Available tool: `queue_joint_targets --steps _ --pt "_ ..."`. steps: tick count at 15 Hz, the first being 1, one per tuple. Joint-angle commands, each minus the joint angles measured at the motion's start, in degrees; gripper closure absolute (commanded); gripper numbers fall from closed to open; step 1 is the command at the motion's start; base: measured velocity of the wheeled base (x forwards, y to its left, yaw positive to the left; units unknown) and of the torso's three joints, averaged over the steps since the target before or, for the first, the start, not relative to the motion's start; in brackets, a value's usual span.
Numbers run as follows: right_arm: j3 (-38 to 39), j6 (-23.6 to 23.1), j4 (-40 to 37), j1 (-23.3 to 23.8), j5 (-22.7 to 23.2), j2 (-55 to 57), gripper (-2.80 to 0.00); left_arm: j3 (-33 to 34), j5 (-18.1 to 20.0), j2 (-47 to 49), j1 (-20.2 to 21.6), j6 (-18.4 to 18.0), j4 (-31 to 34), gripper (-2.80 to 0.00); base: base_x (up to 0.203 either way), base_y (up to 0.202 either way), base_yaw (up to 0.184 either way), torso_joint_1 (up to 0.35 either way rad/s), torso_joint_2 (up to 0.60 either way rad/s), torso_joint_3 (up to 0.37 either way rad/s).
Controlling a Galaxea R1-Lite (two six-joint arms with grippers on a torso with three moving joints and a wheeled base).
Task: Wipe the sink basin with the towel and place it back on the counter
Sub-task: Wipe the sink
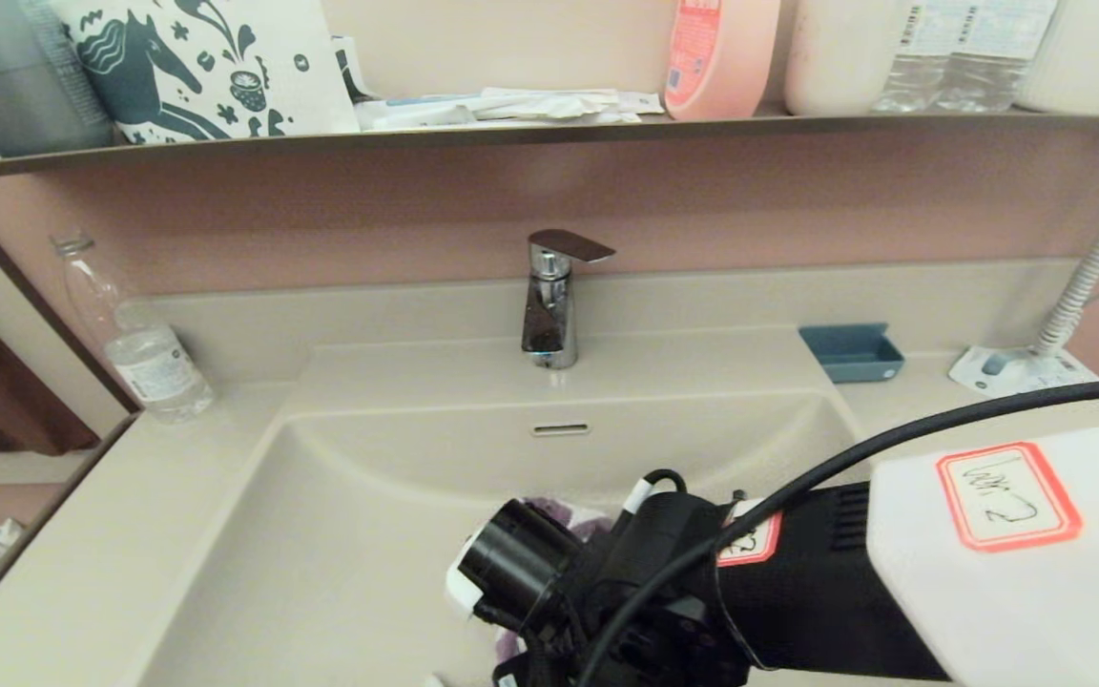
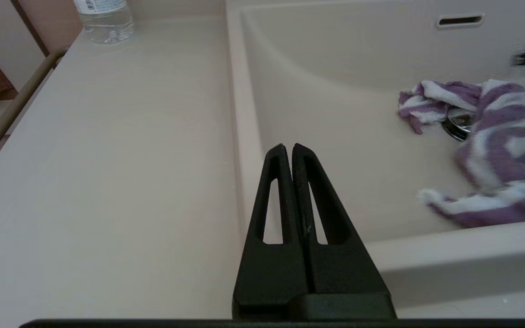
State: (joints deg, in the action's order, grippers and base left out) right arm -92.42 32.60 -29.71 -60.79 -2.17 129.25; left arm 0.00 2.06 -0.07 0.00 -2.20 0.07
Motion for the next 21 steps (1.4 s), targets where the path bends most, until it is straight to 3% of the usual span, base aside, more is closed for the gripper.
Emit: queue_joint_targets --steps 1,5,8,10,13,14,17,21 --pt "-4.5 3.9 2.7 -1.9 3.4 3.7 0.00 0.0 0.0 0.1 0.0 0.0 0.0 0.00 0.000 0.000 0.000 0.000 0.00 0.000" --pt "-7.2 10.5 15.2 -4.5 3.0 6.6 0.00 0.0 0.0 0.1 0.0 0.0 0.0 0.00 0.000 0.000 0.000 0.000 0.00 0.000" --pt "-6.2 10.6 15.3 -4.2 -6.0 7.3 0.00 0.0 0.0 0.1 0.0 0.0 0.0 0.00 0.000 0.000 0.000 0.000 0.00 0.000" --pt "-2.5 10.4 15.1 -2.3 -8.1 5.3 0.00 0.0 0.0 0.1 0.0 0.0 0.0 0.00 0.000 0.000 0.000 0.000 0.00 0.000" --pt "5.0 9.0 14.8 -0.2 -20.4 4.1 0.00 0.0 0.0 0.1 0.0 0.0 0.0 0.00 0.000 0.000 0.000 0.000 0.00 0.000" --pt "8.2 8.7 14.7 0.3 -22.1 3.6 0.00 0.0 0.0 0.1 0.0 0.0 0.0 0.00 0.000 0.000 0.000 0.000 0.00 0.000" --pt "15.3 8.4 11.7 1.2 -23.5 1.0 0.00 0.0 0.0 0.1 0.0 0.0 0.0 0.00 0.000 0.000 0.000 0.000 0.00 0.000" --pt "15.6 10.1 2.0 3.9 -23.1 -3.2 0.00 0.0 0.0 0.1 0.0 0.0 0.0 0.00 0.000 0.000 0.000 0.000 0.00 0.000"
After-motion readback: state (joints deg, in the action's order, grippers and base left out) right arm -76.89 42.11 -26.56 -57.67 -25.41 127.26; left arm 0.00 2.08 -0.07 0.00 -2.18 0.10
